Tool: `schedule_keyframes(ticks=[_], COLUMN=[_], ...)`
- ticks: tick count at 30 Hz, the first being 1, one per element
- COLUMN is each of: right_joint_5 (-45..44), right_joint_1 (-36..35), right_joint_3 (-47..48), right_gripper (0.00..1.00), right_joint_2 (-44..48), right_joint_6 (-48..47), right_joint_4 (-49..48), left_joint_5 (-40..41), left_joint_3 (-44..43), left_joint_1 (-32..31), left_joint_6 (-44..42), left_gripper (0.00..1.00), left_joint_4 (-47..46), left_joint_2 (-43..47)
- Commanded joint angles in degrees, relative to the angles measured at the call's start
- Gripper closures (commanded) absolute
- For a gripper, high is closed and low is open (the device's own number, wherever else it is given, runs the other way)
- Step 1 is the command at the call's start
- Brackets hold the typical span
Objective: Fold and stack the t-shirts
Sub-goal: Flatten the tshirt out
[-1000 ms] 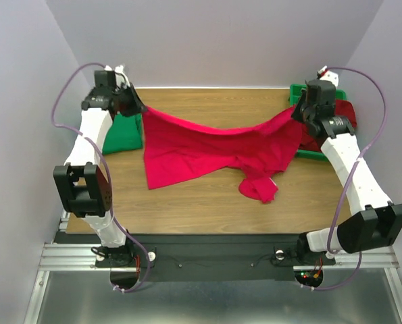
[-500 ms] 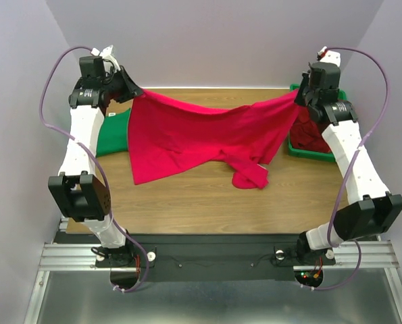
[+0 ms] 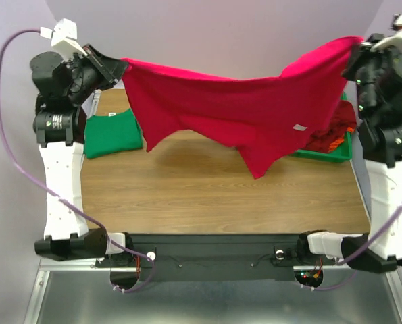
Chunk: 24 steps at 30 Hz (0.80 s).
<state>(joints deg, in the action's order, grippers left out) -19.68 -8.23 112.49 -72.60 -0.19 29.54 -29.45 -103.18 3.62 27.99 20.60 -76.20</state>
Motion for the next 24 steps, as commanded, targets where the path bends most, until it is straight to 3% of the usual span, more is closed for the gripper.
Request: schedule_keyframes(ticks=[1,12,19,24], right_joint_5=[4.29,7.90,6.60,5.18], right_joint_1=[0.41,0.49,0.41,0.41], right_joint_3=[1.69,7.47,13.37,13.99], right_gripper=[1.00,1.00,1.00,1.00], right_joint_2=[4.03,10.55,5.10,-3.58], right_joint_6=[-5.43,-6.05,-6.23,-7.81], right_joint_4=[-6.85,-10.20,-12.04,-14.24], left_joint_5=[0.44,-1.39,-3.16,-4.64], left_joint_3=[-2.91,-4.05,-2.83,3.85], left_joint_1=[0.34,0.16,0.16,0.16], left_joint_6=[-1.35,-3.56,-0.92,2.59], left_gripper=[1.00,1.00,1.00,1.00], left_joint_4=[-3.90,-7.06,-10.75,-16.63], left_joint_2=[4.65,11.87,10.38,7.04])
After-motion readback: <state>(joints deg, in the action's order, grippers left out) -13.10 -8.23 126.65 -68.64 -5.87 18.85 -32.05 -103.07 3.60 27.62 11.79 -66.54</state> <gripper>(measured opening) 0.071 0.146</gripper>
